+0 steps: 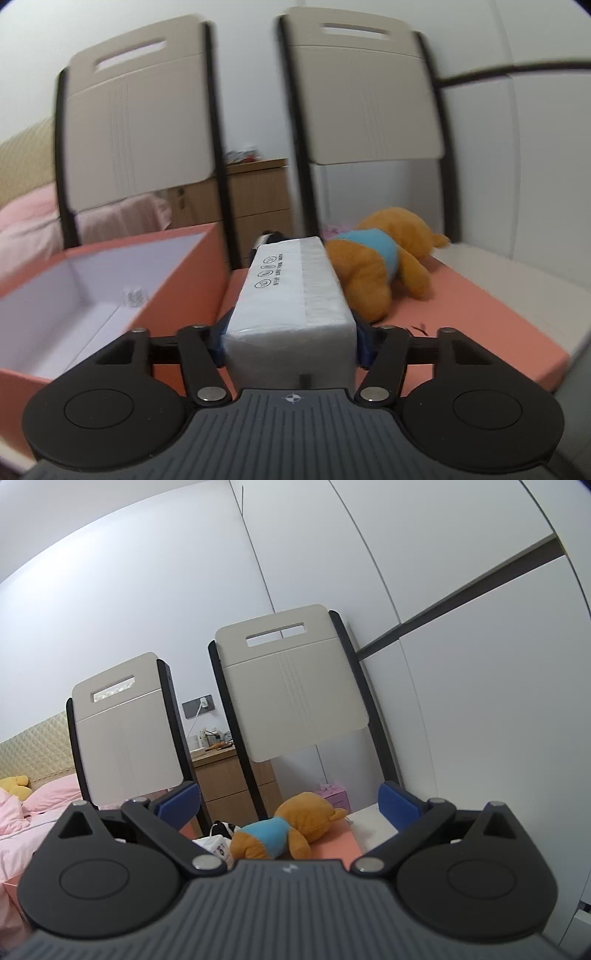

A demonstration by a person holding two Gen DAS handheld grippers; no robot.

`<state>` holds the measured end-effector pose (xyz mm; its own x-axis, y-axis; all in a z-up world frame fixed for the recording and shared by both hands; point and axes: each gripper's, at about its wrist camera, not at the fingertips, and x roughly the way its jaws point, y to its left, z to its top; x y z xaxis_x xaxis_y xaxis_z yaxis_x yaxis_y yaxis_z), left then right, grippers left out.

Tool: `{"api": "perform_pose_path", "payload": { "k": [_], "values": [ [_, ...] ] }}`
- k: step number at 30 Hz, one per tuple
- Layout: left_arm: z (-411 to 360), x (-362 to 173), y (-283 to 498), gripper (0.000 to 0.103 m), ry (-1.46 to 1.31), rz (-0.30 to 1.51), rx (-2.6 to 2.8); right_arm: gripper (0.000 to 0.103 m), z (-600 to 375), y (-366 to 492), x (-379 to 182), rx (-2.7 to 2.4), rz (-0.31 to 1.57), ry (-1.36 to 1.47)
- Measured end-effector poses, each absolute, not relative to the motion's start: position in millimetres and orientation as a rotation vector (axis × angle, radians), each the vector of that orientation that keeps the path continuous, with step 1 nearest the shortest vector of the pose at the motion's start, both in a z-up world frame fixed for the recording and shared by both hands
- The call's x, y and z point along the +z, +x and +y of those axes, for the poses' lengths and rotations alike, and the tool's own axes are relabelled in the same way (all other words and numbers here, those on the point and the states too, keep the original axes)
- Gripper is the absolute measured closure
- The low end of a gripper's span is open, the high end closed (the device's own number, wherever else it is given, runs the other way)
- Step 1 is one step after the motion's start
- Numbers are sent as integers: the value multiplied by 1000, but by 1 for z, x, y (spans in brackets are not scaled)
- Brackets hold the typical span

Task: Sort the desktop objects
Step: 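Grasp the white tissue pack with the left gripper, then carry the tissue pack into the pink box and open the left gripper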

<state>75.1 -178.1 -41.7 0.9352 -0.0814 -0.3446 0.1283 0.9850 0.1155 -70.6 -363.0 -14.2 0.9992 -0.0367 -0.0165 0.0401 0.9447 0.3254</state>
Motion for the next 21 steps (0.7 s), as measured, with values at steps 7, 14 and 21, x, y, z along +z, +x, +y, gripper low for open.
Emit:
{"api": "perform_pose_path", "payload": {
  "k": [7,14,21],
  "values": [
    [-140,-5,49,44,85,265,-187,0,-348,-67,-10,-56,-31,335],
    [-64,37,16,43,38,140,-156,0,-319,-59,-6,-52,-64,324],
    [26,15,53,43,87,186,22,0,-266,-29,-5,20,-14,237]
  ]
}}
